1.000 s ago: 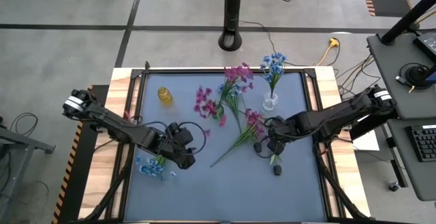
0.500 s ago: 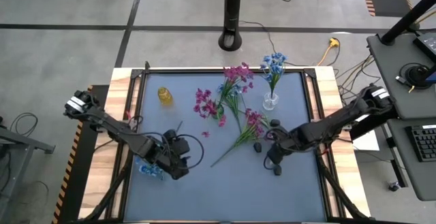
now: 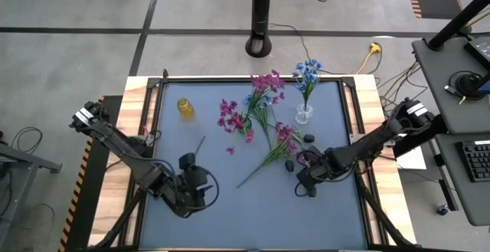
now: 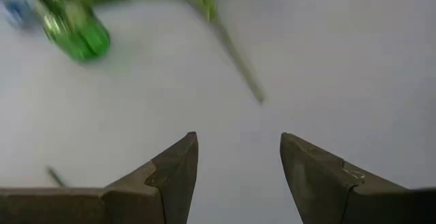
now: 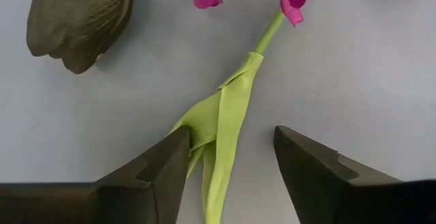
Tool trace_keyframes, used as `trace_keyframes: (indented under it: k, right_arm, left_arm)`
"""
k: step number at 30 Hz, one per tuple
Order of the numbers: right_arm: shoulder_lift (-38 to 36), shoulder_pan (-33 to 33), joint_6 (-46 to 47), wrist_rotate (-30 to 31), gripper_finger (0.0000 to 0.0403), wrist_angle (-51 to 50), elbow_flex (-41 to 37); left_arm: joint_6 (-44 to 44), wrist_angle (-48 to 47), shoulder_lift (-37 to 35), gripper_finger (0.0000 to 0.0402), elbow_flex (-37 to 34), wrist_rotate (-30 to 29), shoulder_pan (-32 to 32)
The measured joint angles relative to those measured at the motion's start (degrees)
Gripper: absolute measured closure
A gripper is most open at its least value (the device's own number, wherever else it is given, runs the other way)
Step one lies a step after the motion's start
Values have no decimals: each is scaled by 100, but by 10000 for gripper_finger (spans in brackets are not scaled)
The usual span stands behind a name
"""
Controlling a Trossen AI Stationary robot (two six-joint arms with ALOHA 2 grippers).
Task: Sort flowers into vase by color
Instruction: Put the bottom black tulip into the yellow vase
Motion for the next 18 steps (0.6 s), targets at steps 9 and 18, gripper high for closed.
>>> trace_keyframes:
  k: [9,18]
  right_arm:
    - [-242,-9,-131,-58,299,-5,-30]
    - [-928,-9,-320,-259,380,-91,-35]
  left_arm:
    - [145,234,1,210,164,-1273,-350]
    - [422,642,304,210,146,-1299,-351]
